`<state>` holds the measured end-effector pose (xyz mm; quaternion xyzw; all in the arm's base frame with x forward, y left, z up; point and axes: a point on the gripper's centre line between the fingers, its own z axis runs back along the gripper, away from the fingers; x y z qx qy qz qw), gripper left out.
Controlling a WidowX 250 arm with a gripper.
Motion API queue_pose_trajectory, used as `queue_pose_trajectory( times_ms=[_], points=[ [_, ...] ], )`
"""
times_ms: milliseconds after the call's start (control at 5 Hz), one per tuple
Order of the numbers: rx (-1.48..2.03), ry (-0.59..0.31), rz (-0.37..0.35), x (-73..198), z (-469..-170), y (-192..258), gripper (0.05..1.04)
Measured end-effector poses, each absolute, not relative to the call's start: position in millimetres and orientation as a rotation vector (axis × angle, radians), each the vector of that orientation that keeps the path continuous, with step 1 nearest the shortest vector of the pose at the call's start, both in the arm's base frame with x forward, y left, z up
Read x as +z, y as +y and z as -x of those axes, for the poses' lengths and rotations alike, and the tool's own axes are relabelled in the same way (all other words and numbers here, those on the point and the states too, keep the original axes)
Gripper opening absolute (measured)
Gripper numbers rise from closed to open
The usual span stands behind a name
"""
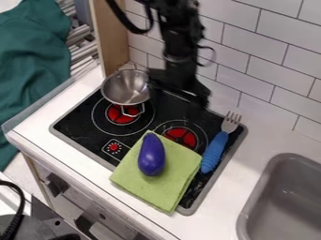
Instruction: Take the blue fork and put it to the left of the left burner
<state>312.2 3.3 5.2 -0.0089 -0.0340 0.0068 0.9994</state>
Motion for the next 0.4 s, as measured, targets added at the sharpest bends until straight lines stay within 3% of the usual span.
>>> queue_pose_trajectory(
  times_ms=[400],
  points=[
    [-0.024, -0.044, 0.019, -11, -317, -44, 1.009]
  ],
)
